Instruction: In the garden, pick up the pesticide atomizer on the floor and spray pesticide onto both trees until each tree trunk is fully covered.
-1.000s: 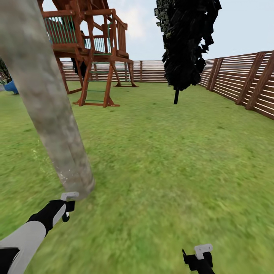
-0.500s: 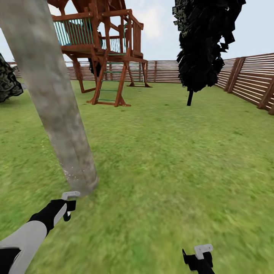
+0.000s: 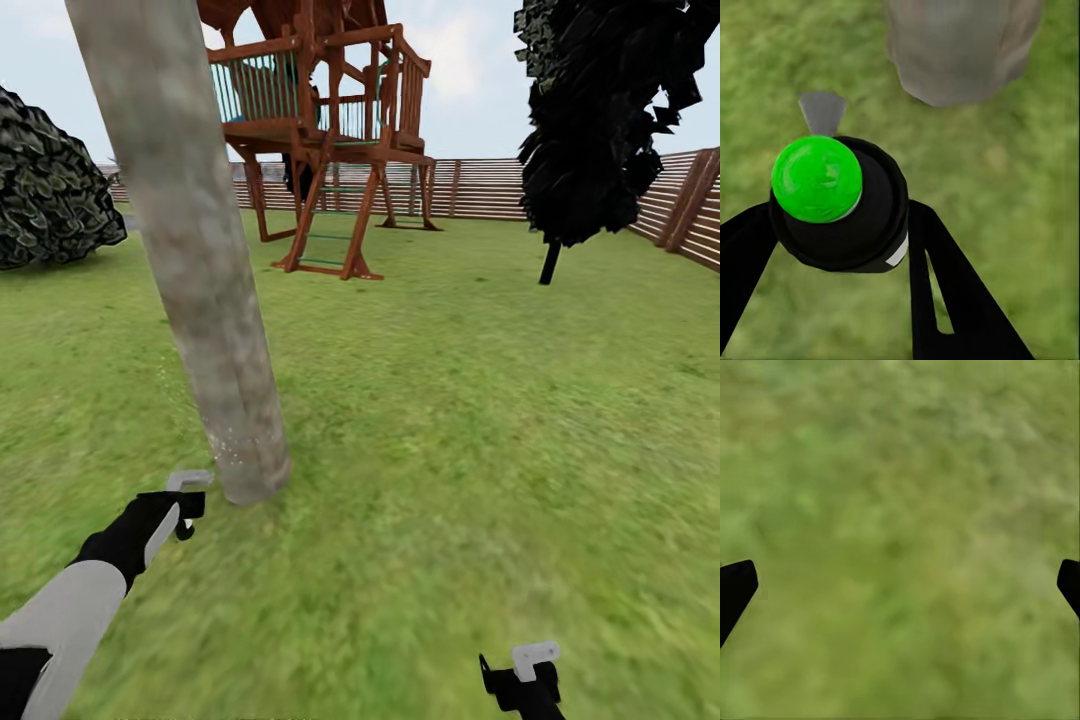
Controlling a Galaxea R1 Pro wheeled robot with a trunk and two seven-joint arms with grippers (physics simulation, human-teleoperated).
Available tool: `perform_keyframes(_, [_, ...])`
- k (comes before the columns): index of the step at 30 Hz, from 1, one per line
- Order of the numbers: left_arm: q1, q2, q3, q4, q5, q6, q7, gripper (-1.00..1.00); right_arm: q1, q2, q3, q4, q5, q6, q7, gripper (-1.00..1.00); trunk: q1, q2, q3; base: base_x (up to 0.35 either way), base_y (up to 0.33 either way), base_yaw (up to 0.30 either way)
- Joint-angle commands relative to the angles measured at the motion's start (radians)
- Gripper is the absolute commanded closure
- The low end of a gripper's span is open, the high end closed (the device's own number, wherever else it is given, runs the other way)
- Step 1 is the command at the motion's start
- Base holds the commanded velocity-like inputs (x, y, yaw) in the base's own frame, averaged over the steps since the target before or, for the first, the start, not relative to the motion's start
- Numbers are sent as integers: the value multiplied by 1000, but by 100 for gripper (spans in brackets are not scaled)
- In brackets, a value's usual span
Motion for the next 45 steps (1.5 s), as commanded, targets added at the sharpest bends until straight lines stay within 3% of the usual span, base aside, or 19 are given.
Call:
perform_keyframes(1, [0, -22, 0, -79, -9, 64, 0, 100, 0, 0, 0, 0, 0, 0, 0, -100, 0, 0, 0, 0, 0, 253])
perform_keyframes(3, [-1, -33, 0, -160, -6, 110, -1, 100, 0, 0, 0, 0, 0, 0, 0, -100, 0, 0, 0, 0, 0, 89])
perform_keyframes(5, [-12, -34, -1, -178, -5, 124, -1, 100, 0, 0, 0, 0, 1, 0, 0, -100, 0, 0, 0, 0, 0, 23])
perform_keyframes(8, [-39, -15, 1, -181, -10, 166, -3, 100, 0, -7, 0, 0, 2, 0, 0, -100, 0, 0, 0, 0, 0, 2])
perform_keyframes(11, [-41, 11, -4, -183, -15, 168, -2, 100, 0, -9, 0, 0, 1, 0, 0, -100, 0, 0, 0, 0, 0, 0])
perform_keyframes(21, [-38, 2, -2, -184, -13, 167, -1, 100, 0, -10, -1, 0, 0, 0, 0, -100, 0, 0, 0, 239, -43, 13])
perform_keyframes(28, [-32, 11, -9, -184, -13, 165, -4, 100, 0, -10, 0, 0, 0, 0, 0, -100, 0, 0, 0, 126, 0, 165])
perform_keyframes(30, [-31, 4, -57, -184, -12, 165, -15, 100, 0, -10, -1, 0, 0, 0, 0, -100, 0, 0, 0, 2, 0, 8])
perform_keyframes(31, [-33, 0, -112, -185, -9, 166, -71, 100, 0, -10, 0, 0, 0, 0, 0, -100, 0, 0, 0, 0, 0, 2])
perform_keyframes(32, [-39, -1, -136, -185, -8, 165, -124, 100, 0, -10, 0, 0, 0, 0, 0, -100, 0, 0, 0, 0, 0, 0])
perform_keyframes(37, [-45, 15, -142, -185, -17, 169, -154, 100, 0, -10, 0, 0, 0, 0, 0, -100, 0, 0, 0, 0, 0, 0])
perform_keyframes(41, [-75, 20, -141, -277, -17, 260, -159, 100, 0, -10, -1, 0, 0, 0, 0, -100, 0, 0, 0, 0, 0, 0])
perform_keyframes(45, [-71, 57, -135, -296, -12, 262, -155, 100, 0, -10, 0, 0, 0, 0, 0, -100, 0, 0, 0, 0, 0, 0])
